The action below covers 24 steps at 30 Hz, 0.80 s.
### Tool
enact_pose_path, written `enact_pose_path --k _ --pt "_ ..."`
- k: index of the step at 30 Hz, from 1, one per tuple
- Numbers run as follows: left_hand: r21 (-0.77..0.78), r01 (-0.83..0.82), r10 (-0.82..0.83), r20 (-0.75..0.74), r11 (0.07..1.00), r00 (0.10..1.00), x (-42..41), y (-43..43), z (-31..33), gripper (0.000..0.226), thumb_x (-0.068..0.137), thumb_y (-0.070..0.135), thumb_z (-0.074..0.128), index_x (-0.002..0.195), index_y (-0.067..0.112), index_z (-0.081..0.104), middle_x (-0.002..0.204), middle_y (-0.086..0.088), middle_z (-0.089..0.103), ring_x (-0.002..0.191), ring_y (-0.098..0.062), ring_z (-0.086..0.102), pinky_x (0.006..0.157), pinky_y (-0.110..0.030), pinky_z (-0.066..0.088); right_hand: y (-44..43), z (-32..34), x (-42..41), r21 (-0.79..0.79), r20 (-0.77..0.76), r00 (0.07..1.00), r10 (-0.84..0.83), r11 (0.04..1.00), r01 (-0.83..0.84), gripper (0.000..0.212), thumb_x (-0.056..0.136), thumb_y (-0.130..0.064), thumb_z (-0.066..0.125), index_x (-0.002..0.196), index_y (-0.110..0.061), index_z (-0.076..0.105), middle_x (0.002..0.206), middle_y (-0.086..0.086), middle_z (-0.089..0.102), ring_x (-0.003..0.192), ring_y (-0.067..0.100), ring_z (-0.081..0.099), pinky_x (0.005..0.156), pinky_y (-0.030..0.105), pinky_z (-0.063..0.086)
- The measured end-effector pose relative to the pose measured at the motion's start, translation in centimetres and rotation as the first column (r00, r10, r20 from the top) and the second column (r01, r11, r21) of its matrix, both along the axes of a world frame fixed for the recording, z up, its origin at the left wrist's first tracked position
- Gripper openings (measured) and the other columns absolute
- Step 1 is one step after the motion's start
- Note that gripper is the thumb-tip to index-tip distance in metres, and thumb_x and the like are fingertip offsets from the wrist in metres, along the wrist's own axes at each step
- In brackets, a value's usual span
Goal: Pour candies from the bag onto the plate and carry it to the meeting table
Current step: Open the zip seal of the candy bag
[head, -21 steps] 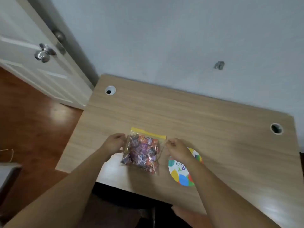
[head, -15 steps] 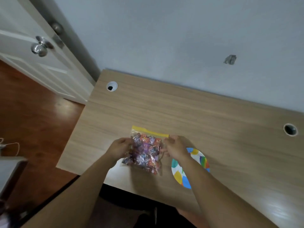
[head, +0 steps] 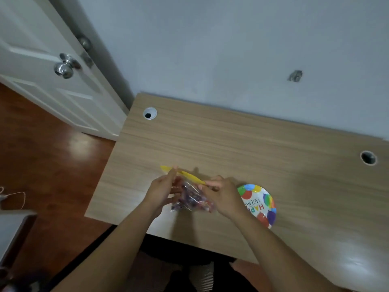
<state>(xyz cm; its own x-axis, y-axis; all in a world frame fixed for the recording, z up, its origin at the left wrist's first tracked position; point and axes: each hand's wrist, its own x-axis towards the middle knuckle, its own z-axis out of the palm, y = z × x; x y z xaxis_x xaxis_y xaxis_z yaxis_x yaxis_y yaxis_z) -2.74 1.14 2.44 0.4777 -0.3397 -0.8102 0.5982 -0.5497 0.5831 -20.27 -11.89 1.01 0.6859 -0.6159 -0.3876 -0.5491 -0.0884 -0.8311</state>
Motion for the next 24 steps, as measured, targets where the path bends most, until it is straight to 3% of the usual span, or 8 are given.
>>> enact_pose_path --k 3,6,8,10,15,19,20,24 --pt "-0.029 0.061 -0.064 -0.104 0.998 0.993 0.1 1.0 1.9 0.045 0.092 0.057 0.075 0.098 0.012 0.081 0.093 -0.010 0.081 0.082 -0.027 0.075 0.092 -0.048 0.065 2.9 1.9 -1.2 -0.044 0.057 0.997 0.051 0.998 -0.048 0.020 0.101 -0.018 0.076 0.119 -0.019 0.086 0.106 -0.002 0.069 0.078 -0.005 0.068 0.069 0.007 0.050" --pt "-0.057 0.088 -0.094 -0.116 0.995 0.989 0.2 2.8 3.2 0.020 0.103 0.024 0.066 0.105 0.008 0.077 0.097 -0.013 0.079 0.088 -0.029 0.073 0.084 -0.042 0.066 5.9 2.8 -2.2 -0.076 0.058 0.995 0.085 0.994 -0.080 0.026 0.103 -0.020 0.073 0.126 -0.028 0.084 0.115 -0.007 0.069 0.100 0.000 0.072 0.085 0.014 0.057" --pt "-0.070 0.106 -0.114 -0.135 0.992 0.984 0.2 4.0 3.7 0.015 0.106 0.017 0.063 0.107 0.007 0.074 0.092 -0.011 0.078 0.086 -0.028 0.075 0.079 -0.037 0.066 7.7 3.1 -3.0 -0.097 0.046 0.995 0.089 0.992 -0.085 0.030 0.103 -0.023 0.073 0.130 -0.034 0.081 0.118 -0.013 0.069 0.106 0.004 0.071 0.090 0.016 0.057" --pt "-0.099 0.136 -0.150 -0.145 0.986 0.978 0.1 5.2 4.0 0.013 0.107 0.017 0.064 0.105 0.008 0.072 0.087 -0.009 0.078 0.080 -0.022 0.075 0.078 -0.033 0.066 9.4 3.7 -3.6 -0.121 0.046 0.995 0.092 0.989 -0.086 0.031 0.102 -0.028 0.076 0.132 -0.032 0.081 0.118 -0.014 0.069 0.105 0.000 0.071 0.088 0.009 0.052" --pt "-0.190 0.292 -0.298 -0.001 0.937 0.955 -1.6 7.2 5.2 0.023 0.106 0.015 0.066 0.083 0.012 0.069 0.081 -0.010 0.076 0.061 -0.008 0.076 0.058 -0.018 0.061 12.0 6.3 -4.5 -0.114 -0.058 0.998 0.036 0.993 -0.043 0.035 0.095 -0.062 0.072 0.121 -0.039 0.081 0.109 -0.015 0.072 0.097 -0.001 0.069 0.080 0.007 0.048" --pt "-0.214 0.462 -0.427 0.188 0.861 0.884 -2.5 8.5 5.9 0.027 0.103 0.015 0.070 0.078 0.014 0.061 0.084 -0.012 0.073 0.066 -0.013 0.072 0.054 -0.015 0.057 13.3 7.2 -4.3 -0.071 -0.046 0.997 -0.056 0.996 0.052 0.030 0.100 -0.056 0.069 0.113 -0.031 0.078 0.106 -0.015 0.079 0.079 -0.011 0.066 0.070 0.008 0.048" --pt "-0.222 0.498 -0.455 0.218 0.838 0.863 -2.6 8.7 6.0 0.027 0.104 0.014 0.070 0.079 0.015 0.060 0.083 -0.010 0.073 0.066 -0.011 0.072 0.055 -0.015 0.056 13.5 7.1 -4.0 -0.047 -0.036 0.996 -0.086 0.995 0.084 0.030 0.097 -0.057 0.072 0.111 -0.031 0.077 0.105 -0.014 0.079 0.078 -0.008 0.067 0.072 0.011 0.051" --pt "-0.217 0.631 -0.563 0.301 0.745 0.769 -2.3 9.5 6.1 0.025 0.105 0.021 0.069 0.082 0.020 0.060 0.087 -0.004 0.071 0.080 -0.014 0.068 0.069 -0.028 0.057 14.4 6.2 -3.1 0.065 -0.046 0.988 -0.149 0.986 0.152 0.042 0.080 -0.065 0.085 0.100 -0.029 0.072 0.100 -0.004 0.077 0.083 0.017 0.077 0.079 0.041 0.068"
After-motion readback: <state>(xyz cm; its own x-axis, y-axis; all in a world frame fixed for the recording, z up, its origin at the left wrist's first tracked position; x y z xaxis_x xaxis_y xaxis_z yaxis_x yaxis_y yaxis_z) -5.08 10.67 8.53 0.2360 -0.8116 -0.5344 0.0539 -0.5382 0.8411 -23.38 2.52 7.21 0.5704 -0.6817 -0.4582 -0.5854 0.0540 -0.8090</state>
